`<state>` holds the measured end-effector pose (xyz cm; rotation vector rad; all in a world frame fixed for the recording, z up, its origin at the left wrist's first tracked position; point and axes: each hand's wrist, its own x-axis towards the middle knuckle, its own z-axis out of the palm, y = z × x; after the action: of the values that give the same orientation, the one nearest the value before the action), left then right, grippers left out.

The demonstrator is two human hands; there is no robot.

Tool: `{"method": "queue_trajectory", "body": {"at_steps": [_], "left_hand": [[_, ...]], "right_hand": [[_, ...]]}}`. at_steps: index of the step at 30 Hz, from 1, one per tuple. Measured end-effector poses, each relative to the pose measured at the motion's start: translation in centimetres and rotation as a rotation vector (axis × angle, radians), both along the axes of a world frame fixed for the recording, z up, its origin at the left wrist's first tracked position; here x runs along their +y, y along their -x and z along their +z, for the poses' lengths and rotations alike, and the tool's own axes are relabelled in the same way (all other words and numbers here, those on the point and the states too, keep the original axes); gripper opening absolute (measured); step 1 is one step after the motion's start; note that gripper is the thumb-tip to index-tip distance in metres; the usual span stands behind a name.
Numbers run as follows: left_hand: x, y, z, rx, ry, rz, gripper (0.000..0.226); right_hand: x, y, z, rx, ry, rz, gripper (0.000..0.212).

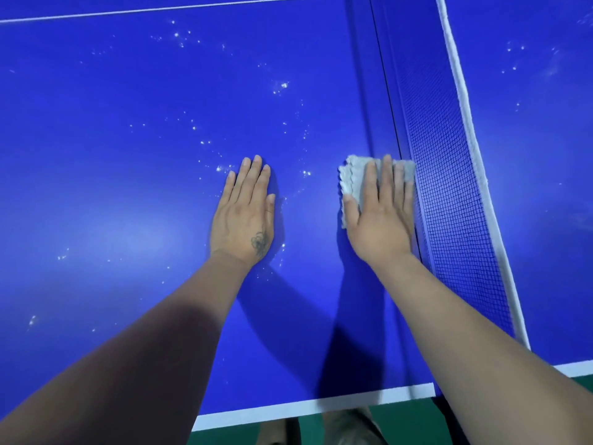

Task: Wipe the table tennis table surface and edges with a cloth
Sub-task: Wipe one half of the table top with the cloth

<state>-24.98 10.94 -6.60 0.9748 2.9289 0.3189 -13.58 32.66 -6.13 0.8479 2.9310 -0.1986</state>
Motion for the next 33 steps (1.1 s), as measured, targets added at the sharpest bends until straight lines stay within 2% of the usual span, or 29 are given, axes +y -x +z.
{"method": "queue_trajectory", "body": {"at_steps": [4, 8, 13, 17, 24, 29, 33], "left_hand": [[-0.2, 0.1, -0.4, 0.012, -0.013, -0.007, 0.055], [-0.2, 0.3, -0.6, 0.011, -0.057, 0.004, 0.059], [-0.2, 0.3, -0.6, -0.002, -0.065, 0.007, 0.059], [-0.1, 0.4, -0.7, -0.005, -0.058, 0.007, 0.056], [-0.2, 0.4, -0.7, -0.013, -0.055, 0.003, 0.056], [-0.2, 0.3, -0.9, -0.017, -0.086, 0.007, 0.056], [-0.3, 0.3, -0.9, -0.026, -0.105, 0.016, 0.056]], "right_hand": [[-1.3, 5.2, 0.1, 0.046, 0.026, 0.005, 0.079], [-4.2, 7.4, 0.2, 0.069, 0.056, 0.105, 0.074], [-6.3, 3.8, -0.2, 0.067, 0.016, 0.246, 0.064], [-4.6, -0.5, -0.1, 0.057, 0.026, 0.310, 0.062], [1.0, -0.1, 0.2, -0.006, 0.019, 0.144, 0.065], [2.5, 7.4, 0.2, 0.037, 0.072, -0.052, 0.071], [1.1, 13.4, 0.3, 0.038, 0.132, -0.083, 0.067]]}}
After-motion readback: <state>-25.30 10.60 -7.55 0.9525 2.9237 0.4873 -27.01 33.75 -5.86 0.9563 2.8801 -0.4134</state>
